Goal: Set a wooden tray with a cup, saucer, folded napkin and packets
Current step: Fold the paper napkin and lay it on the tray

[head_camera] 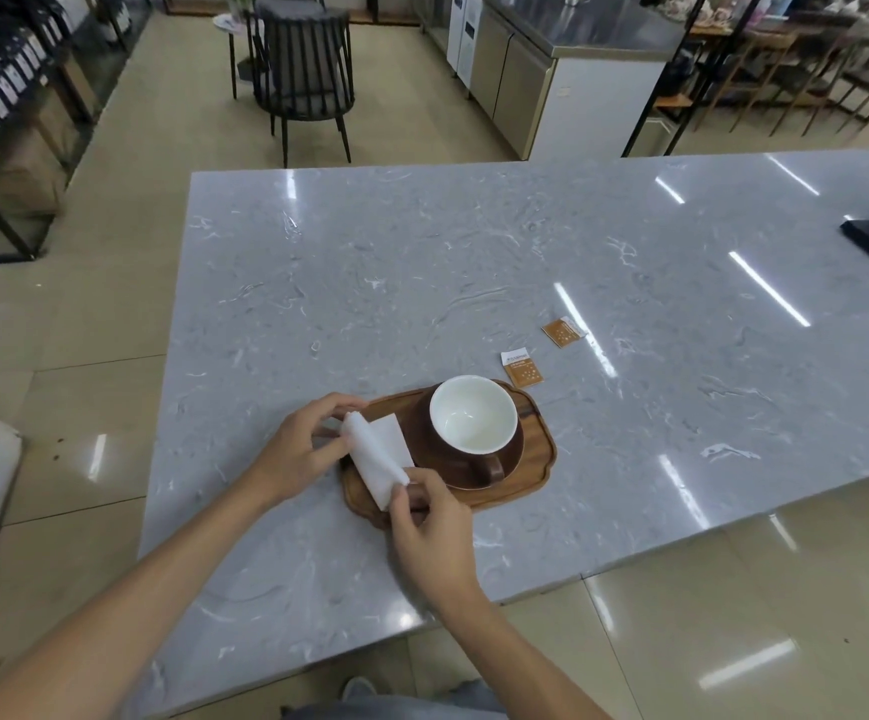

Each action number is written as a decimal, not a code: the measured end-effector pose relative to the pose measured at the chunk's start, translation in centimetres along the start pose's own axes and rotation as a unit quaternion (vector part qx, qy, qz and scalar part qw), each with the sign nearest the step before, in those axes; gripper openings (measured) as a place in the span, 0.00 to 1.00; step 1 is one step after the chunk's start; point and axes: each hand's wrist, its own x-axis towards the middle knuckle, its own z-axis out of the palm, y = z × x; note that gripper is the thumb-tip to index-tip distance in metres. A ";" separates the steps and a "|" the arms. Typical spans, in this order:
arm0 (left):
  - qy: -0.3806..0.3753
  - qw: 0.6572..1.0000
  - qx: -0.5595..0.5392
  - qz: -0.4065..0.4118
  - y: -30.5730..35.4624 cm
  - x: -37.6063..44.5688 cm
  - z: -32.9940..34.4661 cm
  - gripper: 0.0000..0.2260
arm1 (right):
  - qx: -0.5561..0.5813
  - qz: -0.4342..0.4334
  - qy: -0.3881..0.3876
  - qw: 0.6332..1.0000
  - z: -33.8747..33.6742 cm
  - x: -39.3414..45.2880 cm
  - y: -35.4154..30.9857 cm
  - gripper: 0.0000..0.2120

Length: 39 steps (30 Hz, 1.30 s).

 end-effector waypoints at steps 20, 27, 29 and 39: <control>-0.043 0.995 0.084 0.045 -0.5 1.8 0.8 0.16 | -0.154 -0.059 0.013 0.986 -1.1 -1.3 0.0 0.16; -0.039 0.985 0.160 0.057 -1.0 2.2 0.7 0.14 | -0.266 -0.183 0.036 0.946 -0.7 -0.9 1.2 0.14; -0.001 0.981 0.185 0.060 -0.9 2.5 1.1 0.12 | -0.259 -0.201 0.010 0.945 -0.5 -0.7 1.3 0.15; 0.102 0.971 0.198 0.088 -1.4 1.9 3.0 0.13 | -0.370 -0.242 0.022 0.897 0.5 -0.5 1.5 0.13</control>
